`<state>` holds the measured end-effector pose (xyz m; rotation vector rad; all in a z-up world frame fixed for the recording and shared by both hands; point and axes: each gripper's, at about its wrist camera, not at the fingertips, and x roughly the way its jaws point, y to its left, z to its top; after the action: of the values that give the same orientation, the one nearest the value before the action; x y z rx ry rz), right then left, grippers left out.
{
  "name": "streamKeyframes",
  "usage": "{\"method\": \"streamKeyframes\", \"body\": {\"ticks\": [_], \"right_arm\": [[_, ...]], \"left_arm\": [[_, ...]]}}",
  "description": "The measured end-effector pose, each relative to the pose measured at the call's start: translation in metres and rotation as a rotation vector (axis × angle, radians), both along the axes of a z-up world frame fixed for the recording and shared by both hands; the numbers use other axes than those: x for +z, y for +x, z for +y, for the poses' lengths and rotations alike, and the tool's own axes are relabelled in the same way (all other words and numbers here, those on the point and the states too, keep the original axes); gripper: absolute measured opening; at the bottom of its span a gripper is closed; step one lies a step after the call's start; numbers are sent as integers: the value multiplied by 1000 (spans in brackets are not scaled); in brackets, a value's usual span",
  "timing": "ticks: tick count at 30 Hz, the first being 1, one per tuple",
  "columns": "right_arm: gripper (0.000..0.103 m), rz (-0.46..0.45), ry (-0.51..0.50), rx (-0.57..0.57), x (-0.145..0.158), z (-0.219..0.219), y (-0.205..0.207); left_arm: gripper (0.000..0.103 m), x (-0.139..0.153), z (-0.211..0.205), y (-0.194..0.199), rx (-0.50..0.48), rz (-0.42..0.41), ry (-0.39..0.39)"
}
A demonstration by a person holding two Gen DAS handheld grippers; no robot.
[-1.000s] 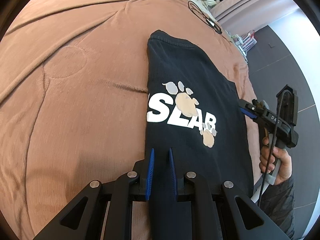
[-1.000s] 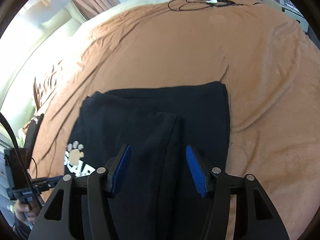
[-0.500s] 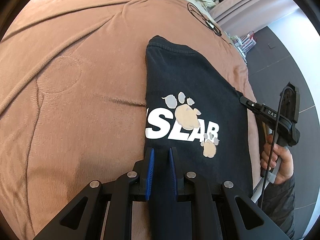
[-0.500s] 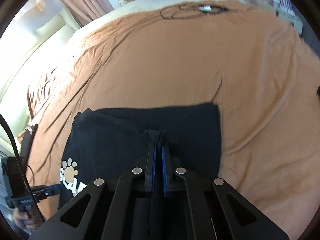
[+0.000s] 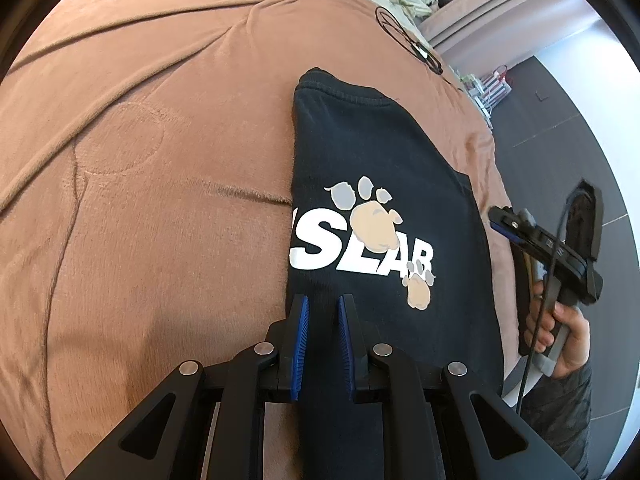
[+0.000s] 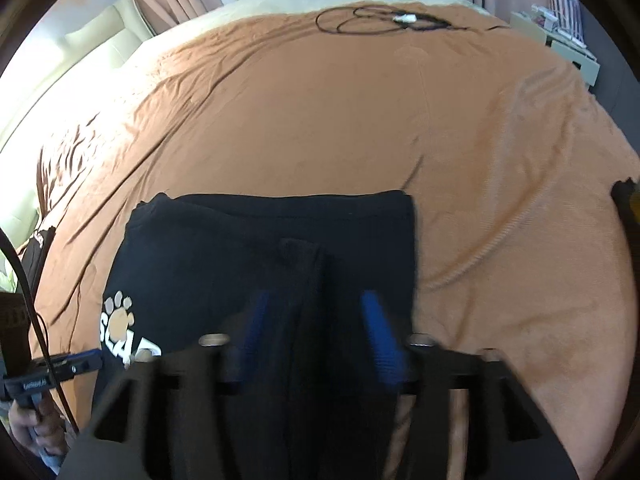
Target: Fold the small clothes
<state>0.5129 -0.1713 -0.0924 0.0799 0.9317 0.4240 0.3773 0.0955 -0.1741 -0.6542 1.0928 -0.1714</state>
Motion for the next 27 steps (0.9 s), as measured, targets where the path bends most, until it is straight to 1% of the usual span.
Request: {"method": "streamKeyframes", "body": {"ticks": [5, 7, 8, 10, 12, 16, 18, 19, 23, 27], "right_arm": [[58, 40, 95, -10, -4, -34, -10], [58, 63, 151, -15, -9, -51, -13], [58, 81, 186, -15, -12, -58, -13], [58, 109, 228, -12, -19, -68, -13], [58, 122, 243, 12, -22, -70, -13], [59, 153, 255, 52, -30, -71, -9], [66, 163, 264, 52, -33, -74, -5], [66, 168, 275, 50, -35, -77, -3], [66, 195, 379, 44, -43, -88, 9], [66, 206, 451, 44, -54, -96, 20]], "left_arm": [[16, 8, 4, 0, 1, -13, -26], [16, 11, 3, 3, -6, -15, -31], [19, 12, 2, 5, -13, -16, -35], [37, 13, 2, 11, -13, -17, -33], [46, 15, 4, 15, -6, -27, -34], [47, 19, 4, 29, -14, -35, -25], [47, 19, 5, 37, -12, -33, -16], [47, 19, 7, 41, -10, -34, -13], [47, 18, 12, 57, -4, -52, -31], [47, 9, 18, 70, 18, -50, -45]]}}
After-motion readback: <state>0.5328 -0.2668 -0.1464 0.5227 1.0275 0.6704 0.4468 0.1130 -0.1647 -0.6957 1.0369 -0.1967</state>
